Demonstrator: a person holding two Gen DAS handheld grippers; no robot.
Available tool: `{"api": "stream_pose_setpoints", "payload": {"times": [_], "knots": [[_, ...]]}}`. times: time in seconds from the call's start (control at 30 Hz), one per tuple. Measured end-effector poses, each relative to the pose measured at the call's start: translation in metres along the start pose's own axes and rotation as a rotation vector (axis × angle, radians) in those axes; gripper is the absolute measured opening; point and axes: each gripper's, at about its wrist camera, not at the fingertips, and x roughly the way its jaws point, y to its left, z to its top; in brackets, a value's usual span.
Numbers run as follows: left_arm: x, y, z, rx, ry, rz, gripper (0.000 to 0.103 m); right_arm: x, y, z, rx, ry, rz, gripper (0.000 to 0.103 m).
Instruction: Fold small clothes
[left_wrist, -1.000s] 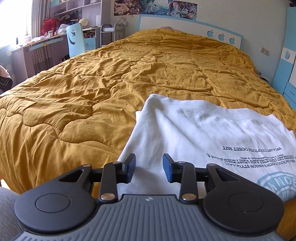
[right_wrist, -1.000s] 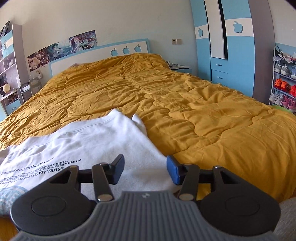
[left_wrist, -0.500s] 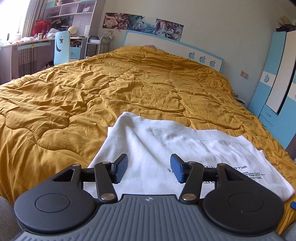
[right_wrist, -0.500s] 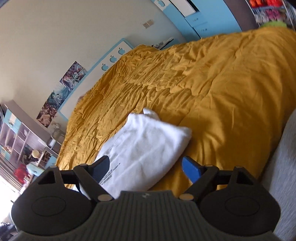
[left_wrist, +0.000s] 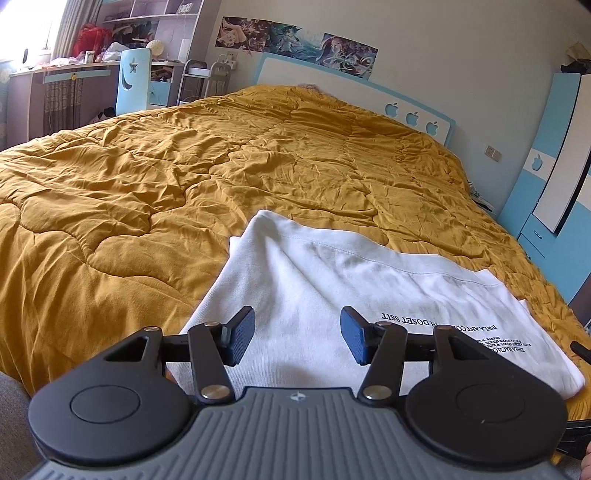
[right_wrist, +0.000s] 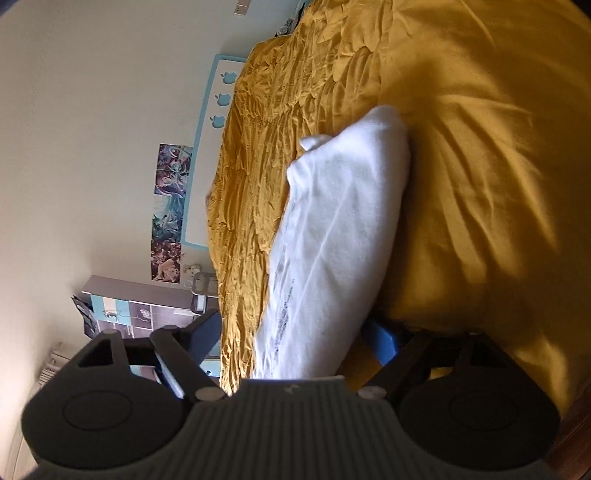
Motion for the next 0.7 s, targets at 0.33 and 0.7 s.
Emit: {"api": "stream_pose_setpoints", "payload": {"times": [0.33,0.7], "knots": [[0.004,-0.009,-0.006,0.050,0.012,0.023,0.063,0.020,-0.003,0.020,0.192,-0.030,0.035,0.072],[0.008,-0.011,-0.010,0.087,0.031,0.039,0.063,0.029,-0.006,0.039,0.118,0.003,-0.097,0.013]]}}
